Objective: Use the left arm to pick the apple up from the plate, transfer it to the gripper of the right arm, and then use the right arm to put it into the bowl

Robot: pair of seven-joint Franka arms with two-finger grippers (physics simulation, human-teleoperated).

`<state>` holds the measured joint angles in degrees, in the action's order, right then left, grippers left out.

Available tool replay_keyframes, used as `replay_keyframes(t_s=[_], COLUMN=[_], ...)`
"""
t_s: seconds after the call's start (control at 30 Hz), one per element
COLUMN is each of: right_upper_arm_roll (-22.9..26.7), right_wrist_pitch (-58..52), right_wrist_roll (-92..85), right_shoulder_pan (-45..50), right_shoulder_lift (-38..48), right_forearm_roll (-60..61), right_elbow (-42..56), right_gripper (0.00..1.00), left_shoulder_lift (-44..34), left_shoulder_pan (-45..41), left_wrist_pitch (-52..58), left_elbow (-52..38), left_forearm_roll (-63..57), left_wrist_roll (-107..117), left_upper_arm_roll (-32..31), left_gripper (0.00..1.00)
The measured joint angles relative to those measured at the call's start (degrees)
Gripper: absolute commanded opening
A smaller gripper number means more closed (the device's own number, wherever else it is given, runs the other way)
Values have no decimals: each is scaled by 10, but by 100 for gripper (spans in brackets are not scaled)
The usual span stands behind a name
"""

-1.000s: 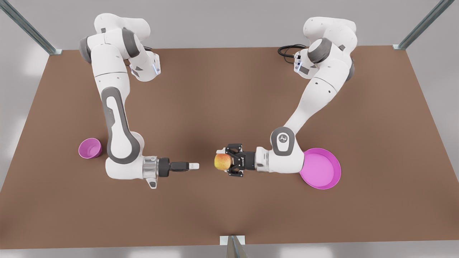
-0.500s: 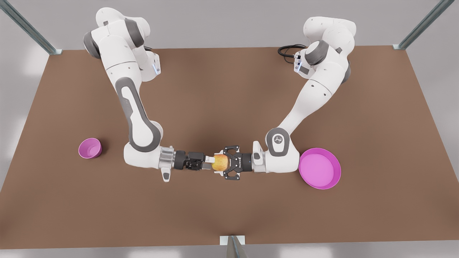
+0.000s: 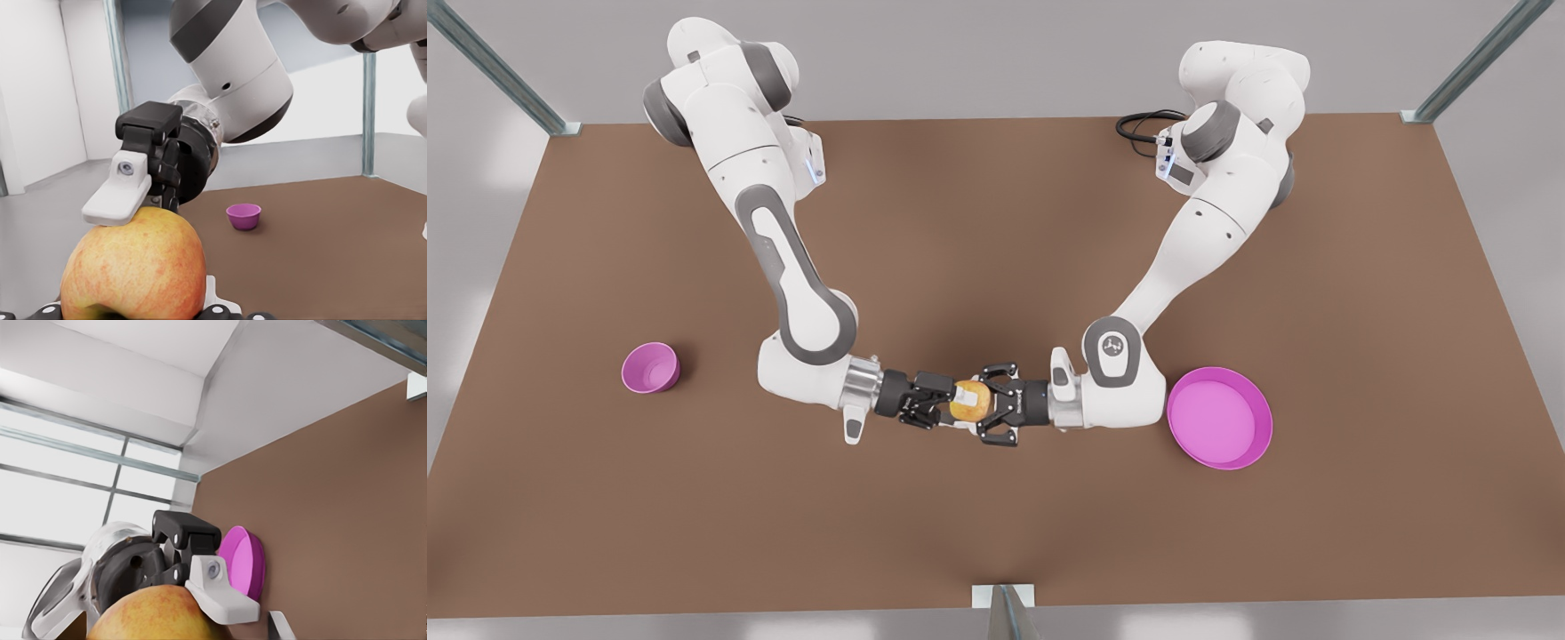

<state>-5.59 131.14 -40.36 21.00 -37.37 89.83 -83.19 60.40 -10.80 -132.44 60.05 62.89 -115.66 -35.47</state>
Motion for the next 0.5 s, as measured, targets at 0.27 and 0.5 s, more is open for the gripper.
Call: replay_keyframes(t_s=[0.27,0.5], right_upper_arm_roll=[-42,-43], right_wrist_pitch=[47,69], right_wrist_roll=[-35,-64], right_shoulder_pan=[-5,-7], right_shoulder_lift=[4,5], right_forearm_roll=[0,4], right_elbow=[-13,-12], right_gripper=[84,69], left_shoulder_lift=[0,0], left_shoulder_pan=[0,3], left_wrist_pitch=[-3,-3], left_elbow=[0,5], left_forearm_roll=[0,-1], left_wrist_roll=[-41,-58], left_upper_arm_roll=[2,2], left_gripper=[76,100])
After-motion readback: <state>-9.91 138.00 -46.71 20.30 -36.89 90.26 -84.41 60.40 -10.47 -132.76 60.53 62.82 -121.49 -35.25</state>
